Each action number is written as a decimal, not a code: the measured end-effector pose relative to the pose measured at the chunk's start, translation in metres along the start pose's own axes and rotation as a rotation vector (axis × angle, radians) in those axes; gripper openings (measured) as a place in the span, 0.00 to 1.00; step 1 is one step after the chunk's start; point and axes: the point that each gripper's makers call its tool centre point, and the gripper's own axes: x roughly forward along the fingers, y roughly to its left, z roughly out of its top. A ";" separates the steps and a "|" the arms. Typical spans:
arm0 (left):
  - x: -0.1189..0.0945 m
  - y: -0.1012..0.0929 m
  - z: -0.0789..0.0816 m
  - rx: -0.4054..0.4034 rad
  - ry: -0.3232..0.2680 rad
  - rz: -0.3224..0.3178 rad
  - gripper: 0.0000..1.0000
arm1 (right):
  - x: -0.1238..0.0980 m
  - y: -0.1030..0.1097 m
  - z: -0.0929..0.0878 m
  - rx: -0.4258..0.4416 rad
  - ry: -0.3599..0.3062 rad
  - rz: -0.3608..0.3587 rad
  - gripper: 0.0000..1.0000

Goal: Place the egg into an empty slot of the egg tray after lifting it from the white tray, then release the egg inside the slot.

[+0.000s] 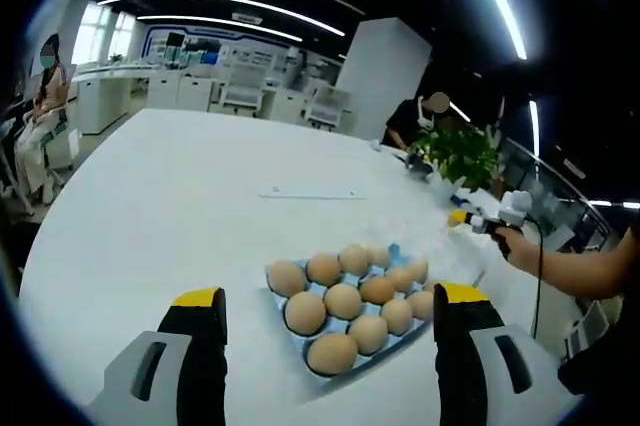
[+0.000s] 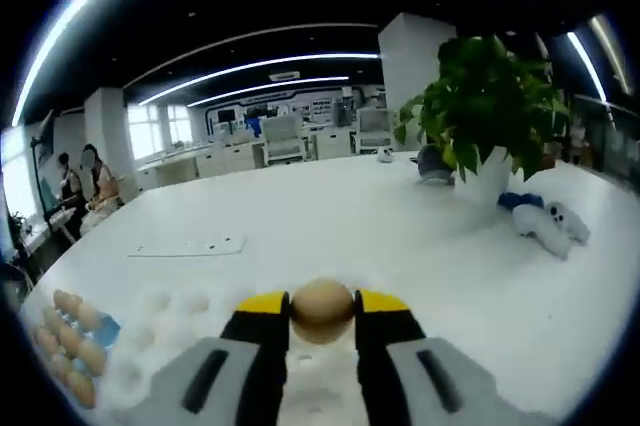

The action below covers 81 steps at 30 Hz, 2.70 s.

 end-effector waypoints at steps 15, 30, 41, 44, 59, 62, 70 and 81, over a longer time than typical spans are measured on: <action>-0.002 0.002 0.000 -0.005 -0.004 0.005 0.85 | 0.003 0.067 -0.010 0.014 0.032 0.181 0.25; 0.000 0.000 0.000 -0.003 -0.004 0.000 0.85 | -0.004 0.188 -0.029 -0.098 0.085 0.475 0.25; -0.002 0.003 -0.002 -0.010 -0.004 0.006 0.85 | -0.003 0.220 -0.056 -0.154 0.168 0.579 0.25; -0.002 0.003 -0.002 -0.011 -0.005 0.007 0.85 | -0.001 0.223 -0.060 -0.160 0.193 0.585 0.25; -0.001 0.003 -0.002 -0.013 -0.007 0.004 0.85 | 0.002 0.229 -0.075 -0.268 0.240 0.624 0.26; -0.001 0.001 -0.001 -0.014 -0.010 -0.002 0.85 | 0.002 0.229 -0.076 -0.306 0.236 0.629 0.25; -0.005 -0.001 0.000 -0.010 -0.019 -0.003 0.85 | 0.001 0.229 -0.076 -0.335 0.240 0.657 0.26; -0.019 -0.011 -0.012 -0.015 -0.028 0.004 0.85 | -0.016 0.212 -0.069 -0.333 0.157 0.598 0.24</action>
